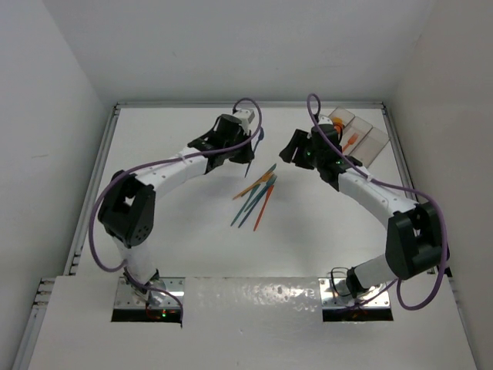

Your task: Sort the eating utensils into containers

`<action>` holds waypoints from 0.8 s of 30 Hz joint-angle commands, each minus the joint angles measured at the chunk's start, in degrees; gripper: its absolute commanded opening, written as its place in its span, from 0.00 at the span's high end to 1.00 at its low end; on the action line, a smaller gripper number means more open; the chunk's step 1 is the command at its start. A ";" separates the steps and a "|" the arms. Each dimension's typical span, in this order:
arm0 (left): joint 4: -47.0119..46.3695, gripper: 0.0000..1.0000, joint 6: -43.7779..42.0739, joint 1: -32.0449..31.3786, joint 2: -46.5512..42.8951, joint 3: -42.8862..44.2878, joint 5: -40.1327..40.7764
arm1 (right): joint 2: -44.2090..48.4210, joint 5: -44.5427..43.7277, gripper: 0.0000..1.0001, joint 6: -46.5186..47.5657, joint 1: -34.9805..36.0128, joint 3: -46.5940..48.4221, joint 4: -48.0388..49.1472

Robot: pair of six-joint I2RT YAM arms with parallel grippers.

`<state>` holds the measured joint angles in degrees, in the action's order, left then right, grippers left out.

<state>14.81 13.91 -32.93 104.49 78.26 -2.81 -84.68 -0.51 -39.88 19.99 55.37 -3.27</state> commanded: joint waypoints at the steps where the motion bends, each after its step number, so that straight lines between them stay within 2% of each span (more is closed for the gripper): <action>1: -6.63 1.00 5.15 -0.21 -4.55 -1.70 -8.32 | 2.16 3.76 0.44 -5.20 0.31 -0.35 8.36; 8: -11.11 1.00 8.23 -0.30 -6.31 -4.69 -17.23 | -0.04 8.07 0.44 -8.19 0.75 0.17 16.00; 11: -11.64 1.00 8.68 -0.30 -6.75 -5.13 -18.28 | -1.09 9.48 0.44 -9.51 0.75 0.00 19.60; 21: -12.70 1.00 9.73 -0.30 -7.54 -4.43 -18.11 | -5.40 11.50 0.46 -11.54 2.07 1.67 20.93; 24: -12.70 1.00 9.73 -0.30 -7.28 -3.90 -18.46 | -6.28 11.85 0.52 -11.36 2.51 2.02 21.11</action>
<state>5.04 23.07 -32.93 99.00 72.84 -20.14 -90.52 10.17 -50.81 21.85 54.81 14.24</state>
